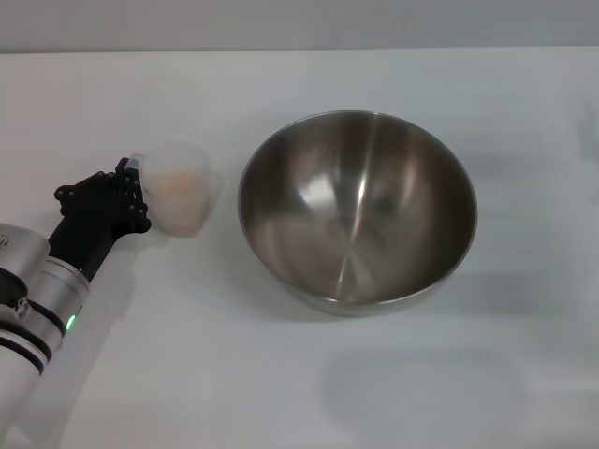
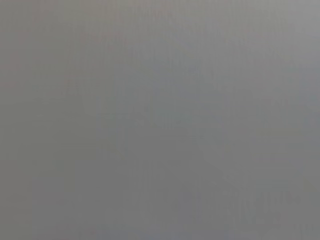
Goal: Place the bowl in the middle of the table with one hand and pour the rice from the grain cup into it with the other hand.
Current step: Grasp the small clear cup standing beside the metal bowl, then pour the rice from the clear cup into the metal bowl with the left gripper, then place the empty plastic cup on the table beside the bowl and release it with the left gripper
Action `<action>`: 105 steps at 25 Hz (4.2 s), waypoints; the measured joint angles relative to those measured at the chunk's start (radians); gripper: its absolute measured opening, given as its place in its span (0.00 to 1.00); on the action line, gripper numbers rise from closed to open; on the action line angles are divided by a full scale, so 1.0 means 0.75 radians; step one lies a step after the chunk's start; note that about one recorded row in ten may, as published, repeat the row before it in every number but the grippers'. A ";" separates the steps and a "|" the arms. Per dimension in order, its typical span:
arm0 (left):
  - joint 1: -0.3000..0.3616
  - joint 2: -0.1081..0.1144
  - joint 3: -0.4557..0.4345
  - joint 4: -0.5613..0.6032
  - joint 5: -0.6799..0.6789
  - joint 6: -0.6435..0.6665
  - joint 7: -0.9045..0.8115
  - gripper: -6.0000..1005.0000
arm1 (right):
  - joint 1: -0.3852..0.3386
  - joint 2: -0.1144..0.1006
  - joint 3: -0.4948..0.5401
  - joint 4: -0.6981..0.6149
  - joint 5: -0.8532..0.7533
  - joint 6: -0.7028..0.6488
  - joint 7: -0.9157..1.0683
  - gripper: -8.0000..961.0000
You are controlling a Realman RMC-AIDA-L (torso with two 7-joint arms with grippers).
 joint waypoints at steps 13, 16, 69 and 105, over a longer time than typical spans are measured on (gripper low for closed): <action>0.001 0.004 -0.020 -0.033 -0.003 0.285 0.275 0.04 | 0.013 -0.003 0.020 -0.001 0.000 0.000 0.000 0.42; -0.034 0.003 -0.029 -0.109 -0.001 0.393 0.689 0.04 | 0.020 -0.004 0.028 -0.001 0.000 0.005 0.000 0.42; -0.055 -0.002 0.294 -0.374 0.148 0.249 2.812 0.08 | 0.162 -0.021 0.100 0.102 -0.001 0.037 -0.002 0.42; -0.033 -0.002 -0.123 -0.211 -0.387 -0.100 0.533 0.11 | 0.182 -0.025 0.102 0.095 -0.004 0.066 0.000 0.42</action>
